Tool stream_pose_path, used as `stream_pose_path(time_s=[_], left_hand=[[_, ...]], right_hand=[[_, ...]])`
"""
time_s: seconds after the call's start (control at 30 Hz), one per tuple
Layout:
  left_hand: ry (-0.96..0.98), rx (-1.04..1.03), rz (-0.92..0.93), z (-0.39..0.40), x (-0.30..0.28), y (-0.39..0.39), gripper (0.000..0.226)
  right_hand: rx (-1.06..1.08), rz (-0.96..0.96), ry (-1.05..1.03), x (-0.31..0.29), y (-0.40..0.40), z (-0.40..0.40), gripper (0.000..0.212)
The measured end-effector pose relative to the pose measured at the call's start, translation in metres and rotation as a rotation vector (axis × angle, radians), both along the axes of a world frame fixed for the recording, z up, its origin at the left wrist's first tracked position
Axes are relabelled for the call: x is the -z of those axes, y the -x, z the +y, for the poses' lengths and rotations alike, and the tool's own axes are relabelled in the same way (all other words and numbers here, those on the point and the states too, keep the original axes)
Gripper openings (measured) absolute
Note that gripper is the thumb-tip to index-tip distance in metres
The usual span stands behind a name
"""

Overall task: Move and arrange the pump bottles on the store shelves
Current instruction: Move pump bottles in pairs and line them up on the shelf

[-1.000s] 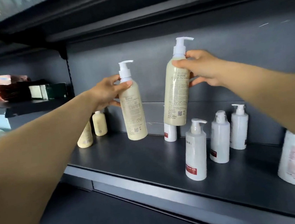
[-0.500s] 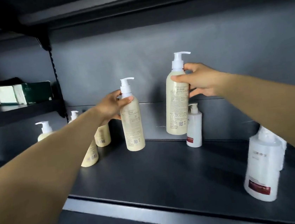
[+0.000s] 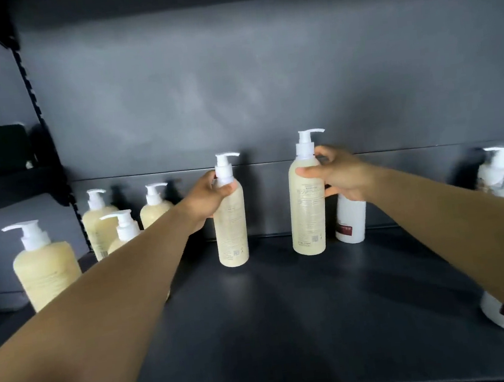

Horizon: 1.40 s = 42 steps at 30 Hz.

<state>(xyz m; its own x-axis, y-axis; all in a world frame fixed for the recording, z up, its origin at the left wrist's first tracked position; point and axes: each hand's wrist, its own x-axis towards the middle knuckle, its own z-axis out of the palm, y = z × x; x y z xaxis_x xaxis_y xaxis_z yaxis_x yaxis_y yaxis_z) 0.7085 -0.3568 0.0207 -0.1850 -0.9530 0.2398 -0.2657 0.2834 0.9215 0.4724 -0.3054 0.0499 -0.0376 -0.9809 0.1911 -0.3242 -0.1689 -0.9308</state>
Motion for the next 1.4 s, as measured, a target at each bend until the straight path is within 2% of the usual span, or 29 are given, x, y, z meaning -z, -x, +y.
stream_pose_path(time_s=[0.23,0.47,0.73,0.9,1.1,1.27,1.4], left_hand=[[-0.093,0.057,-0.017,-0.031,0.002,-0.003,0.021],[-0.162,0.168,0.02,-0.047,0.0,-0.016,0.023],[-0.171,0.196,0.071,-0.049,0.004,-0.019,0.026],[-0.155,0.153,0.034,-0.045,0.003,-0.015,0.025],[-0.071,-0.072,-0.261,-0.024,-0.01,-0.007,0.032],[-0.012,-0.177,-0.513,0.009,-0.024,0.002,0.051],[0.006,-0.182,-0.826,0.042,-0.042,0.009,0.067]], right_hand=[[0.034,-0.005,-0.01,0.027,-0.015,-0.036,0.034],[-0.049,-0.048,-0.008,0.038,-0.016,-0.054,0.035],[-0.095,-0.052,-0.029,0.04,-0.011,-0.059,0.044],[-0.083,-0.022,-0.016,0.043,-0.006,-0.054,0.045],[-0.024,0.233,-0.001,0.037,-0.004,-0.047,0.047],[0.037,0.69,0.02,0.01,0.007,-0.017,0.063],[0.096,0.928,0.056,-0.017,0.025,0.022,0.058]])
